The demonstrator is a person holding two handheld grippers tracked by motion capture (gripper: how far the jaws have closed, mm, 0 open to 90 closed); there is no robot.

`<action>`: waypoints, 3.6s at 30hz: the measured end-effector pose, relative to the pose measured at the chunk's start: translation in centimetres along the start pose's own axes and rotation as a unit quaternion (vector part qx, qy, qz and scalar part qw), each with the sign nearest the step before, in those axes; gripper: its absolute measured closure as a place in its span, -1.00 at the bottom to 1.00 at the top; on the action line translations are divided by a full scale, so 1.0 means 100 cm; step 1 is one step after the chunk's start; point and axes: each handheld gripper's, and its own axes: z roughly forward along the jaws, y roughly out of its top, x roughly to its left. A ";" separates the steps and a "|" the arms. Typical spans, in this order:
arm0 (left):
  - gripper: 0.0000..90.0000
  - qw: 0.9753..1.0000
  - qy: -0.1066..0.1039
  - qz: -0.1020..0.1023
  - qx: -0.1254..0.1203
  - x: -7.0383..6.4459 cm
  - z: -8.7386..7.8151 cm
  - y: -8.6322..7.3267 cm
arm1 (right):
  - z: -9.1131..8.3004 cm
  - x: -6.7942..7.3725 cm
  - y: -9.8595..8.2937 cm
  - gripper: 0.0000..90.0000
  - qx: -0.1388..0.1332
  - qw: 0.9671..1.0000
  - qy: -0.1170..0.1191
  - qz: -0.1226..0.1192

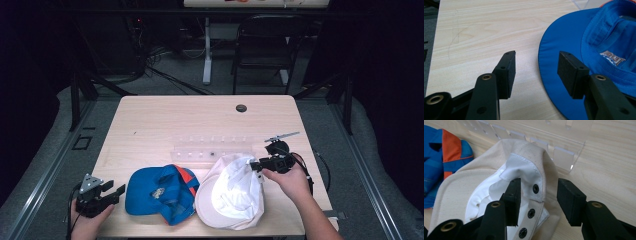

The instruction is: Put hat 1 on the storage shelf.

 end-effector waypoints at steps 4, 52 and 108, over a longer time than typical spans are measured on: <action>0.11 1.000 -0.002 -0.001 0.000 0.000 0.000 0.000 | 0.009 -0.002 0.001 0.19 0.014 1.000 0.011 0.005; 0.16 1.000 0.002 0.001 0.002 0.000 0.000 -0.001 | -0.020 -0.008 -0.011 0.81 0.114 0.992 -0.024 0.054; 0.09 1.000 -0.010 -0.014 -0.009 -0.004 -0.003 -0.003 | -0.070 0.007 0.037 0.86 0.091 0.953 0.188 0.219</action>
